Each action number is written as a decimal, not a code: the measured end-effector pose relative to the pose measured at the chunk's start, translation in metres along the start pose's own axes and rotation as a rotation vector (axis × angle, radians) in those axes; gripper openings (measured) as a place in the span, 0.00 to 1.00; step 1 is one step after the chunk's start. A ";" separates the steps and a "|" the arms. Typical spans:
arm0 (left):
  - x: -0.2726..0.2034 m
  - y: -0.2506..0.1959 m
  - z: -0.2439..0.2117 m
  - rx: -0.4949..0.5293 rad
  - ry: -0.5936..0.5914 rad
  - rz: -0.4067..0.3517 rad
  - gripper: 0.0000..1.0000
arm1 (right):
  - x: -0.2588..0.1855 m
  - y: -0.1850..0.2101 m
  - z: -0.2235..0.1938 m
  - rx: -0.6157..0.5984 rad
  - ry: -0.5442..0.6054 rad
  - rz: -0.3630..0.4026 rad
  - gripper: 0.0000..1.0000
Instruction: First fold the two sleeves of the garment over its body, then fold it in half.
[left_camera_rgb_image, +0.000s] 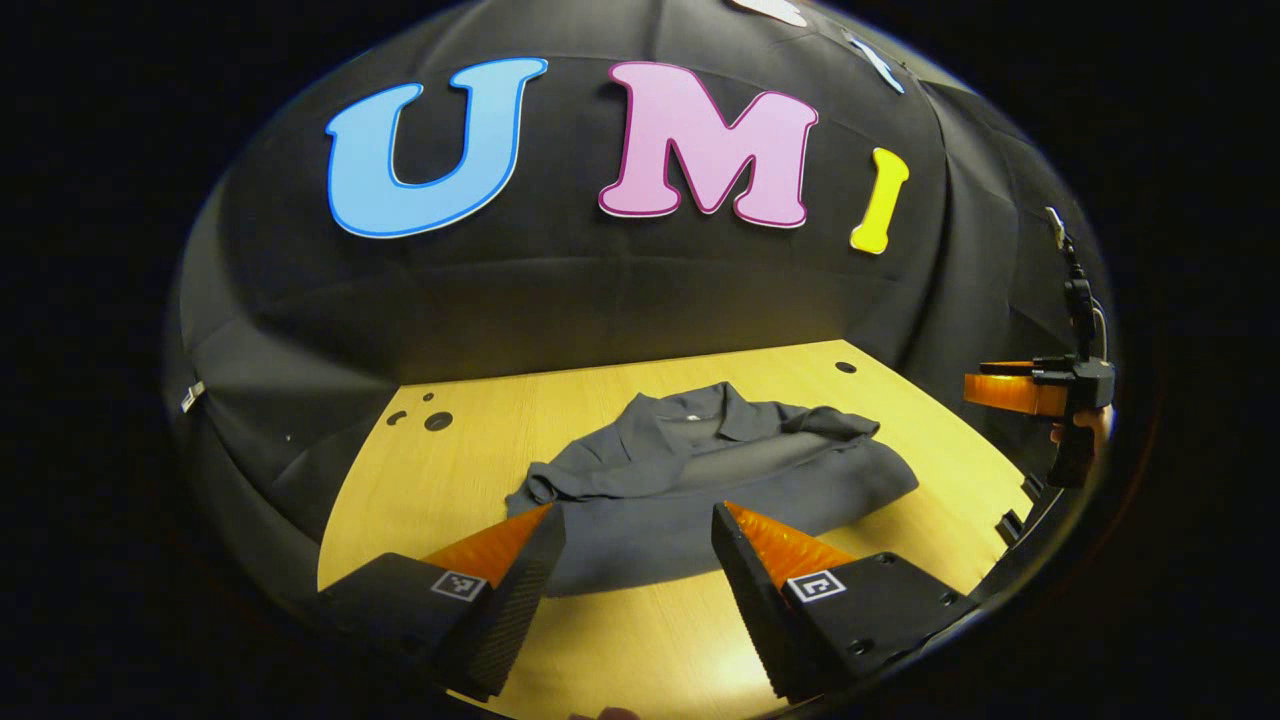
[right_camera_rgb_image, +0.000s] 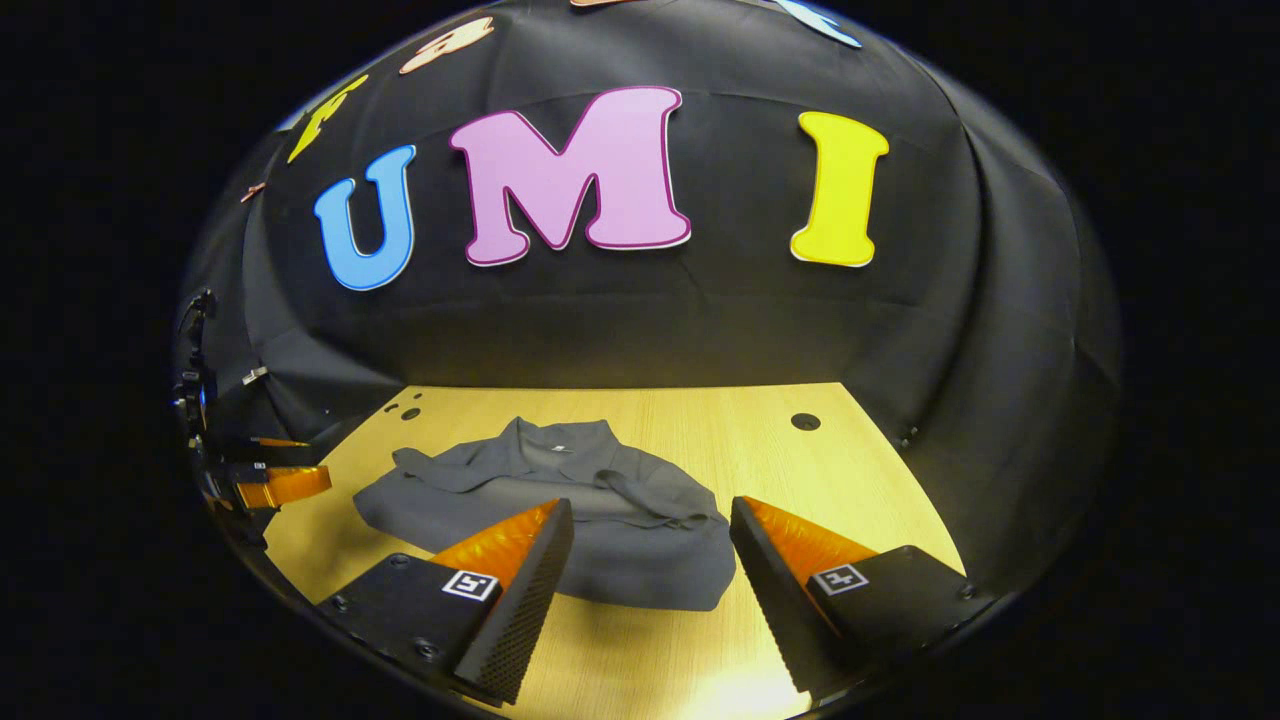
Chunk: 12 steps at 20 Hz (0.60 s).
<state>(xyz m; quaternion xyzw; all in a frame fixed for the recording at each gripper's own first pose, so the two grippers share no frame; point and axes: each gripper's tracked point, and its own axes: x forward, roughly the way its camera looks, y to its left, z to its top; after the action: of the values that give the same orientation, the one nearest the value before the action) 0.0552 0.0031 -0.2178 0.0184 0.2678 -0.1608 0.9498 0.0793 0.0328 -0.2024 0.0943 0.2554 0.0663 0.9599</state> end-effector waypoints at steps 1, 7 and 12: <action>-0.007 -0.003 -0.006 -0.009 0.007 0.000 0.93 | -0.006 0.000 0.001 -0.013 -0.007 -0.001 0.98; -0.030 -0.009 -0.024 -0.053 0.047 0.017 0.94 | -0.030 -0.002 -0.016 -0.024 0.015 0.015 0.99; -0.035 -0.001 -0.033 -0.088 0.081 0.058 0.94 | -0.029 -0.001 -0.028 -0.041 0.058 0.063 0.99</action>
<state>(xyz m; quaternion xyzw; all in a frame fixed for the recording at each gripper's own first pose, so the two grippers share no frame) 0.0105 0.0159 -0.2278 -0.0090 0.3120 -0.1205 0.9424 0.0404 0.0314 -0.2132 0.0807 0.2787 0.1046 0.9513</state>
